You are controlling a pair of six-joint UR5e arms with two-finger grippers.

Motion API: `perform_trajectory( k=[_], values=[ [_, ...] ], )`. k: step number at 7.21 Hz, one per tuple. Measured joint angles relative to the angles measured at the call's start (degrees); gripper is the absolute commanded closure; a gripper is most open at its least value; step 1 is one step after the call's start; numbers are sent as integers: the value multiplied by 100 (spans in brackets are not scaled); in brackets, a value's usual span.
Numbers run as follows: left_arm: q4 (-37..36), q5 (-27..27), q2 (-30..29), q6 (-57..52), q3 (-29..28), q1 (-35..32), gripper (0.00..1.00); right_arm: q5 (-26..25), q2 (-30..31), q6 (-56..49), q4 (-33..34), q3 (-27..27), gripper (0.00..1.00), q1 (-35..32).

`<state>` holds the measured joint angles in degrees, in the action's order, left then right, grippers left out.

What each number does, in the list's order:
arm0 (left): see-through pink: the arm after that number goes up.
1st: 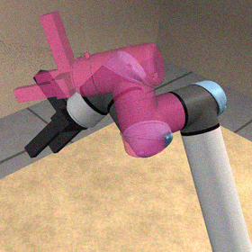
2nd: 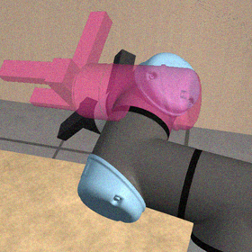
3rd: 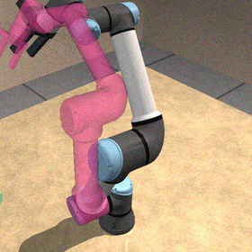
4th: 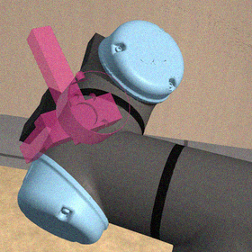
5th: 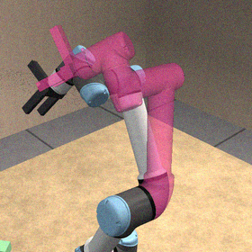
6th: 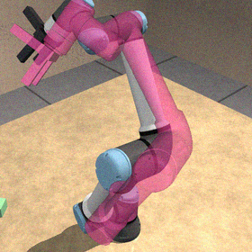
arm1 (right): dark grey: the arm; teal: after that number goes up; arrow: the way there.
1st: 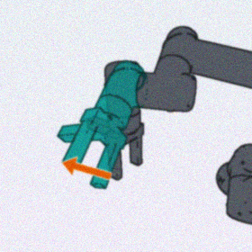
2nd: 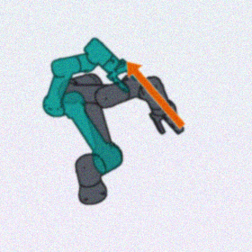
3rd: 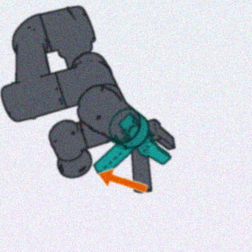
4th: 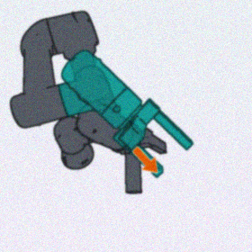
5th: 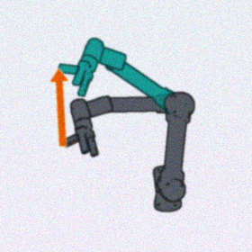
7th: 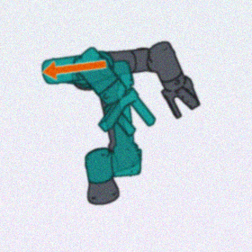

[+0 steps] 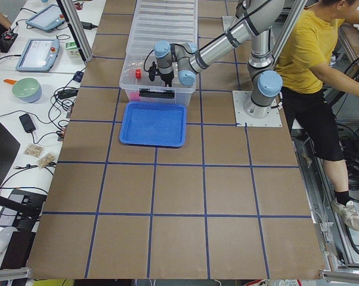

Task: Place red block in blue tray from box

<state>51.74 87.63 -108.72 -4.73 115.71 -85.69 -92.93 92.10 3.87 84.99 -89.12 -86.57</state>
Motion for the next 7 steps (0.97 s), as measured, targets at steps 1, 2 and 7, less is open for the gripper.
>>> perform_trajectory(
  k=[1, 2, 7],
  values=[
    [-14, 0, 0, -1, -18, 0, 93, 2, 0, 0, 0, 0, 0, 0],
    [-61, -1, 1, -4, -26, 0, 100, 3, 7, 0, 0, 0, 0, 0],
    [566, 63, 461, -19, -504, 31, 100, 13, 35, -27, -7, 0, 0, -2]
  ],
)
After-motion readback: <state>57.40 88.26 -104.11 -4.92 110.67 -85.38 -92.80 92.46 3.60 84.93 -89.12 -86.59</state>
